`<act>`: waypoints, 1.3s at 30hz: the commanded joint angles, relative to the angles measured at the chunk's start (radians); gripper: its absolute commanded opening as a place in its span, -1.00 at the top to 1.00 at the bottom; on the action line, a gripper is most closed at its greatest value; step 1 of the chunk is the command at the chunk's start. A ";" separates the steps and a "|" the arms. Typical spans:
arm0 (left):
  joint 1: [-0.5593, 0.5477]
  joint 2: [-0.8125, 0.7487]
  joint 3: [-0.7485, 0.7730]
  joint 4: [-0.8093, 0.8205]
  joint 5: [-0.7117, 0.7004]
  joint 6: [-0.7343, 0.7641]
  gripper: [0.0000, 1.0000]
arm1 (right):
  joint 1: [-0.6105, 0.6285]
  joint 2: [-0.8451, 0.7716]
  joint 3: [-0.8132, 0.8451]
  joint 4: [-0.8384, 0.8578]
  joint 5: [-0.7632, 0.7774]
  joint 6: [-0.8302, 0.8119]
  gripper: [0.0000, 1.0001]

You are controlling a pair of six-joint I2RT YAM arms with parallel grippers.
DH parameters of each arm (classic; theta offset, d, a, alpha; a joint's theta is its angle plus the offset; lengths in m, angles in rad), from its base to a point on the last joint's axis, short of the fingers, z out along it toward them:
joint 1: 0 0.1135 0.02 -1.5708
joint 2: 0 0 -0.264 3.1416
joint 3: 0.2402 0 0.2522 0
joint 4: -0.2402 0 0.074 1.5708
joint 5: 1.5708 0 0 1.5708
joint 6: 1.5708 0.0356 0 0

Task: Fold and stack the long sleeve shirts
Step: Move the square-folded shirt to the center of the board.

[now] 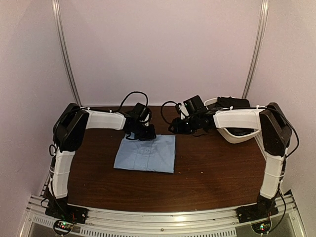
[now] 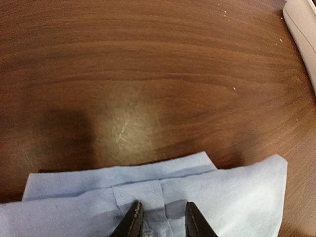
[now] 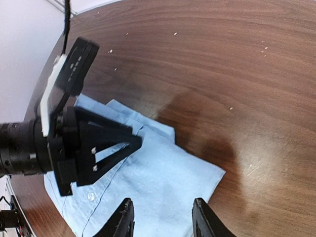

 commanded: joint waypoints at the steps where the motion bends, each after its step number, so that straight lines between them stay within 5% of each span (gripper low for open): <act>1: 0.044 0.048 0.055 -0.041 -0.018 0.013 0.37 | 0.092 -0.004 -0.017 0.016 0.023 0.011 0.16; 7: 0.067 0.008 0.055 -0.073 -0.037 0.033 0.38 | 0.140 0.082 0.018 0.020 0.016 0.017 0.16; 16: 0.131 -0.250 -0.114 -0.076 -0.064 0.043 0.27 | 0.151 0.193 0.052 -0.003 0.014 0.009 0.18; 27: 0.211 -0.541 -0.532 -0.027 0.013 0.019 0.04 | 0.152 0.076 0.021 -0.002 0.017 0.009 0.16; 39: 0.229 -0.598 -0.707 0.005 0.028 0.025 -0.08 | 0.149 -0.060 -0.054 -0.004 0.054 0.013 0.07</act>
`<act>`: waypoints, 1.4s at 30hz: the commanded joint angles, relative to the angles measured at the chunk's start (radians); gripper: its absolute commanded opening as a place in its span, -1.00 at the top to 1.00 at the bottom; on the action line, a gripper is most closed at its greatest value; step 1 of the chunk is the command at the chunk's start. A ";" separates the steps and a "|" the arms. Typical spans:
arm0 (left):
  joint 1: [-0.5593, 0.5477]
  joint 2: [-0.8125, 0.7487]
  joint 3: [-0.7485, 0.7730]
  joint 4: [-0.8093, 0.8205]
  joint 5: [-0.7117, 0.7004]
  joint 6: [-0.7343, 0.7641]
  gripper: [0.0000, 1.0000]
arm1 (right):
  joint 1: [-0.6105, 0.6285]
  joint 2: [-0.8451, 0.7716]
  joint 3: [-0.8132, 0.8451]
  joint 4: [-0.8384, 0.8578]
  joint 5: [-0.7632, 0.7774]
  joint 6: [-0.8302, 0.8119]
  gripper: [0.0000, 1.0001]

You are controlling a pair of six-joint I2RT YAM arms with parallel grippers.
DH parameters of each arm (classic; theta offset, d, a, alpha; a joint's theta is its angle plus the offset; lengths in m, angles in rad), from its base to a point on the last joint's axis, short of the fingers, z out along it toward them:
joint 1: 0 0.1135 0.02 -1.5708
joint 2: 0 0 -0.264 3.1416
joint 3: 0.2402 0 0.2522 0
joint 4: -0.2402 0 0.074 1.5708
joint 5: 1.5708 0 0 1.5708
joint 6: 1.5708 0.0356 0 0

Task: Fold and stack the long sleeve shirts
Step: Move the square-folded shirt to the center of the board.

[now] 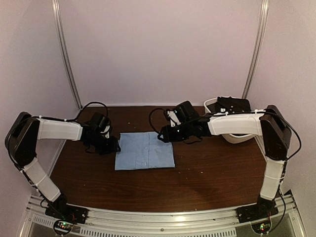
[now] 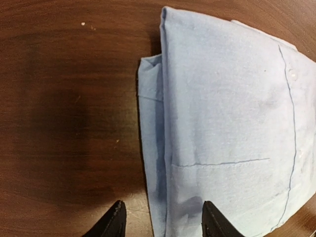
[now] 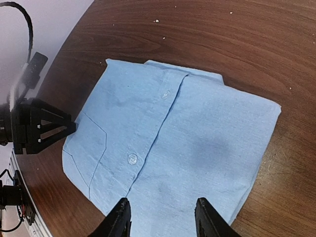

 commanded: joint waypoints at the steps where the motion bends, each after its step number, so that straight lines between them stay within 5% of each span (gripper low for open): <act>1: 0.009 -0.012 -0.025 0.063 0.020 0.006 -0.08 | -0.005 -0.055 -0.044 -0.002 0.038 0.000 0.07; 18: 0.009 0.087 -0.007 0.115 0.014 0.021 0.05 | -0.016 -0.093 -0.090 0.007 0.047 0.006 0.05; 32: 0.007 0.116 0.008 0.159 0.114 0.004 0.67 | -0.019 -0.062 -0.098 0.025 0.040 0.007 0.05; 36: 0.007 0.099 0.014 0.161 0.148 0.003 0.98 | -0.020 -0.040 -0.095 0.028 0.038 0.007 0.05; 42: 0.007 0.010 0.032 0.084 0.151 0.017 1.00 | -0.020 -0.016 -0.092 0.023 0.047 0.000 0.06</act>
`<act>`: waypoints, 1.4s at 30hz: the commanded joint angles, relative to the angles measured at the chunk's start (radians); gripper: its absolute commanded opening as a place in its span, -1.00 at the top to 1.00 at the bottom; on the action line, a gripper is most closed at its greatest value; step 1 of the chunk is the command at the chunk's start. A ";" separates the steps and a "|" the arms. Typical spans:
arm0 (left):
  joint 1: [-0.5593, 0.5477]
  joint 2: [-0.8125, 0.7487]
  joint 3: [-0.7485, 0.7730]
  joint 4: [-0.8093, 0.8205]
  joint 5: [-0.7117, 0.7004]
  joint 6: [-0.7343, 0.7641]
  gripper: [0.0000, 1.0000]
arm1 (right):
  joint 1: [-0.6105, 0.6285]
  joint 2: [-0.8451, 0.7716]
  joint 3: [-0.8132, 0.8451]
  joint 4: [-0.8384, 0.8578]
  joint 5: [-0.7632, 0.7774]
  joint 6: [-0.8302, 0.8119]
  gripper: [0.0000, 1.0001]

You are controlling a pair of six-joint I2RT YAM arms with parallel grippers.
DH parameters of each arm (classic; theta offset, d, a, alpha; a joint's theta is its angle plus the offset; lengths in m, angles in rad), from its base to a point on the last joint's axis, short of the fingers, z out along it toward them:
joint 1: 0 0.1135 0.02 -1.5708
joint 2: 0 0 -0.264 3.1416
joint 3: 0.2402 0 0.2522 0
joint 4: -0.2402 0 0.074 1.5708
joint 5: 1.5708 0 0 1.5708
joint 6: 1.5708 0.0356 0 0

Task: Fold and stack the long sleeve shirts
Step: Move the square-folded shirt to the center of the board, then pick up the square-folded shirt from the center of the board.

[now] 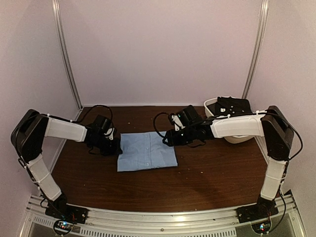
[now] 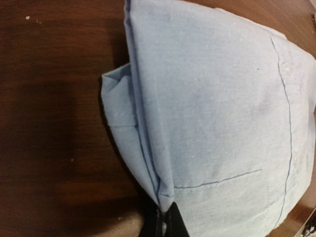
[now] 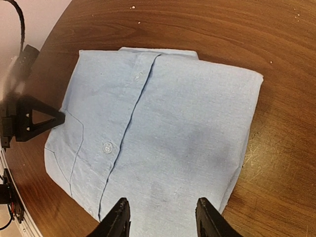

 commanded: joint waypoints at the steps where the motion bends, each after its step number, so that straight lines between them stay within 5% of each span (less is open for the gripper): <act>1: 0.007 -0.100 0.049 -0.063 0.025 0.024 1.00 | -0.004 0.025 0.003 0.008 0.022 -0.005 0.06; 15: 0.043 -0.278 0.271 -0.429 0.008 0.220 1.00 | 0.034 0.182 0.175 0.019 -0.023 0.007 0.15; 25: 0.050 -0.229 0.556 -0.559 0.098 0.304 1.00 | 0.123 0.471 0.502 0.114 -0.144 0.137 0.26; 31: 0.043 -0.108 0.708 -0.560 0.203 0.285 1.00 | 0.160 0.656 0.742 0.318 -0.310 0.322 0.29; 42: 0.011 -0.012 0.661 -0.378 0.290 0.160 1.00 | 0.127 0.528 0.474 0.496 -0.332 0.382 0.29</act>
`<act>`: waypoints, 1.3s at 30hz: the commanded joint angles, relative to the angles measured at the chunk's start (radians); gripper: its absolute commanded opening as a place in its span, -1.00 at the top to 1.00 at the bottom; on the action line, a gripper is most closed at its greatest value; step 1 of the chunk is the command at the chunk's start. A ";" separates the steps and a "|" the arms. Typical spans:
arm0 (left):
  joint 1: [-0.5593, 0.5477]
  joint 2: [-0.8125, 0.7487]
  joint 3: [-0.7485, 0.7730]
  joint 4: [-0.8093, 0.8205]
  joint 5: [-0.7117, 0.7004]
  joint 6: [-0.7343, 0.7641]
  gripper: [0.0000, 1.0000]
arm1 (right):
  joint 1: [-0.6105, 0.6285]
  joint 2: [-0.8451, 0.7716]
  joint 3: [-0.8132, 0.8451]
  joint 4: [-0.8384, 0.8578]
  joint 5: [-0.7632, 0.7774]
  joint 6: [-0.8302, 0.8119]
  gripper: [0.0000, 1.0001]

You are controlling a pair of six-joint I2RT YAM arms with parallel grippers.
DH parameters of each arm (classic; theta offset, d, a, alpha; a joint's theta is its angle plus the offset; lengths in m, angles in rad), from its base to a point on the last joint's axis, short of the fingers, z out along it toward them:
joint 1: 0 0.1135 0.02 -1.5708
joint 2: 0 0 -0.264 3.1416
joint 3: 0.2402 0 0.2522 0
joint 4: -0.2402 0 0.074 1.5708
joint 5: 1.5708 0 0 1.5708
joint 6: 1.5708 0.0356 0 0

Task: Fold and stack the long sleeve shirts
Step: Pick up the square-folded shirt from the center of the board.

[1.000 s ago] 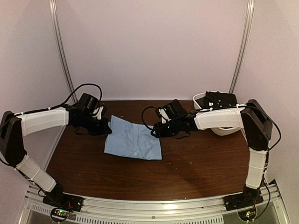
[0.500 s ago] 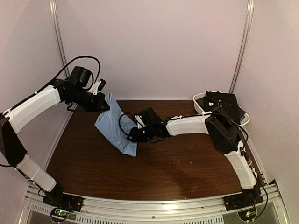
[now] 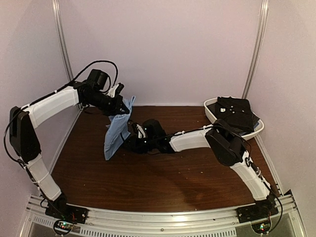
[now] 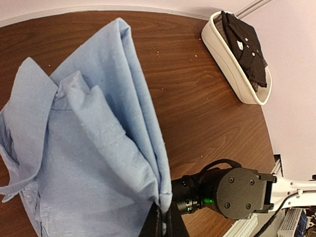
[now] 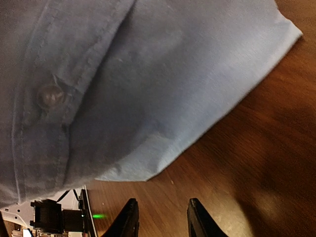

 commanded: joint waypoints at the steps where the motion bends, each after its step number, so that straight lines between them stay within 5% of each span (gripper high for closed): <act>1: -0.022 0.017 -0.014 0.123 0.060 -0.048 1.00 | -0.021 -0.123 -0.125 0.078 -0.015 -0.005 0.29; 10: -0.082 0.050 -0.010 0.156 0.050 -0.070 1.00 | -0.063 -0.421 -0.431 -0.002 0.111 -0.112 0.27; 18: -0.327 0.224 0.023 0.310 -0.001 -0.150 1.00 | -0.213 -0.846 -0.849 -0.152 0.266 -0.194 0.12; 19: -0.366 0.262 0.051 0.315 -0.003 -0.155 0.96 | -0.233 -0.894 -0.892 -0.165 0.283 -0.196 0.11; 23: -0.451 0.372 0.159 0.320 -0.022 -0.177 0.21 | -0.277 -0.997 -1.006 -0.210 0.339 -0.205 0.03; 25: -0.450 0.366 0.163 0.324 -0.042 -0.183 -0.03 | -0.277 -0.991 -1.009 -0.214 0.326 -0.210 0.01; 28: -0.432 0.327 0.152 0.289 -0.111 -0.161 -0.15 | -0.269 -0.942 -0.996 -0.196 0.299 -0.205 -0.01; 39: -0.156 0.136 -0.163 0.280 -0.175 -0.083 -0.17 | -0.235 -0.798 -0.914 -0.198 0.305 -0.208 -0.05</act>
